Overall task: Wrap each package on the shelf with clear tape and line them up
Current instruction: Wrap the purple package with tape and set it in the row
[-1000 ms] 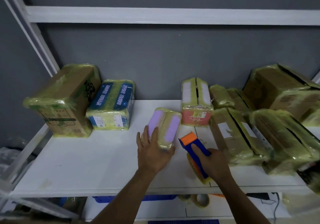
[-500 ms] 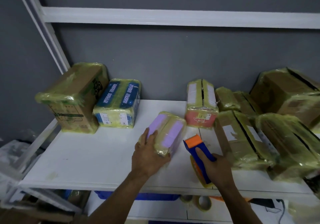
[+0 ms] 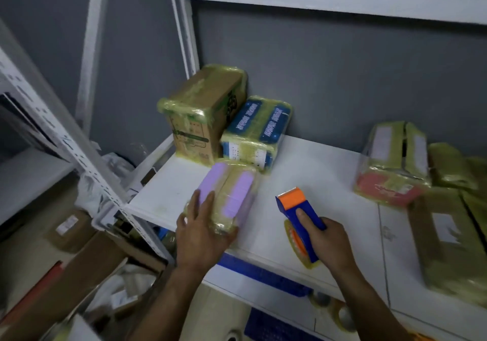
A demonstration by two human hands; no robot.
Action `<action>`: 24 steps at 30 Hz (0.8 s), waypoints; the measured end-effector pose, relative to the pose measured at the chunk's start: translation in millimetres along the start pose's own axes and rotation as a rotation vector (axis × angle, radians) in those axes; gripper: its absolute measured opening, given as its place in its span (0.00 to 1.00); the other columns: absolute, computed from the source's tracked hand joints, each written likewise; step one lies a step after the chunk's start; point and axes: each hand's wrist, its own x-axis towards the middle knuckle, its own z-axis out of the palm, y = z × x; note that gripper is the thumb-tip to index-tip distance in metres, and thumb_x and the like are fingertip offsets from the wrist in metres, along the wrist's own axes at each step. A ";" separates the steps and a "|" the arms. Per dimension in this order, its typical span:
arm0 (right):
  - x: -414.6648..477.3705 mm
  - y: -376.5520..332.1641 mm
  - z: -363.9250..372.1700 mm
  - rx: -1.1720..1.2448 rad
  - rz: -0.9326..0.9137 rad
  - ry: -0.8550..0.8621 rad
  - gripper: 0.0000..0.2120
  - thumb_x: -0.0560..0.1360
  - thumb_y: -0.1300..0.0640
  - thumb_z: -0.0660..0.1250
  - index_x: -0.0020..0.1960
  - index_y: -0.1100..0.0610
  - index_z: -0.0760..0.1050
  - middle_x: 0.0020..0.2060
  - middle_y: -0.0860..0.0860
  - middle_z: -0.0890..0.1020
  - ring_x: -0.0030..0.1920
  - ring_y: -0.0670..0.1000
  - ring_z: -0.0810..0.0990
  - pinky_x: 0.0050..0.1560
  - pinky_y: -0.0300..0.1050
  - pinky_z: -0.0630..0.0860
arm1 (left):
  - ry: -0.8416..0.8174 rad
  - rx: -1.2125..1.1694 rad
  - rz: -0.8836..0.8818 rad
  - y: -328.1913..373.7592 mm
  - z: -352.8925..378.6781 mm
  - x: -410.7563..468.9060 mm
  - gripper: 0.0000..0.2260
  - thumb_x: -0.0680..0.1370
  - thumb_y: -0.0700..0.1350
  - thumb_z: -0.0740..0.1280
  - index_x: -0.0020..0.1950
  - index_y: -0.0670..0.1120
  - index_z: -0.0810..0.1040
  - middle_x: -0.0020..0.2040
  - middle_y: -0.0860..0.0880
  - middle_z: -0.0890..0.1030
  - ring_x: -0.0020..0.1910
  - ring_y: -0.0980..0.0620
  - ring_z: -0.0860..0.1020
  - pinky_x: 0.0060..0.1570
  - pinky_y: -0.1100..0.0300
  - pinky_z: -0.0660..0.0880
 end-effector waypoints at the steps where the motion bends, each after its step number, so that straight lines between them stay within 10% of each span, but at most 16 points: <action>1: 3.1 -3.7 8.2 -0.012 -0.008 -0.013 0.29 0.72 0.30 0.69 0.33 0.55 0.72 0.23 0.48 0.77 0.22 0.42 0.74 0.29 0.39 0.69 | 0.013 -0.001 -0.064 -8.7 -4.6 1.7 0.44 0.70 0.73 0.65 0.81 0.56 0.57 0.83 0.51 0.51 0.78 0.41 0.58 0.74 0.41 0.62; 9: 18.2 -36.9 48.9 -0.101 -0.057 -0.026 0.30 0.72 0.29 0.69 0.34 0.57 0.73 0.25 0.49 0.78 0.23 0.43 0.76 0.28 0.39 0.71 | 0.064 0.020 -0.208 -44.1 -29.7 43.6 0.42 0.74 0.65 0.68 0.82 0.54 0.54 0.83 0.52 0.48 0.80 0.39 0.35 0.78 0.37 0.49; 17: 24.3 -47.7 71.7 -0.088 -0.021 0.004 0.28 0.72 0.31 0.69 0.36 0.57 0.74 0.24 0.46 0.79 0.24 0.42 0.78 0.25 0.34 0.69 | 0.084 0.062 -0.107 -70.3 -34.6 91.3 0.39 0.74 0.53 0.71 0.81 0.46 0.58 0.82 0.47 0.54 0.80 0.37 0.42 0.77 0.35 0.51; 21: 25.0 -47.3 67.1 -0.069 0.011 0.044 0.28 0.72 0.29 0.66 0.34 0.54 0.73 0.22 0.44 0.77 0.22 0.41 0.76 0.26 0.34 0.68 | 0.143 0.135 -0.032 -68.4 -28.7 94.5 0.40 0.74 0.53 0.69 0.82 0.49 0.57 0.83 0.46 0.53 0.82 0.39 0.43 0.75 0.31 0.36; 24: 22.1 -44.7 63.7 -0.070 0.038 0.074 0.27 0.73 0.30 0.66 0.34 0.54 0.73 0.22 0.43 0.77 0.22 0.40 0.75 0.26 0.34 0.67 | 0.262 0.040 0.238 -41.7 -16.4 89.7 0.33 0.74 0.55 0.68 0.78 0.49 0.68 0.78 0.44 0.66 0.79 0.40 0.59 0.77 0.35 0.50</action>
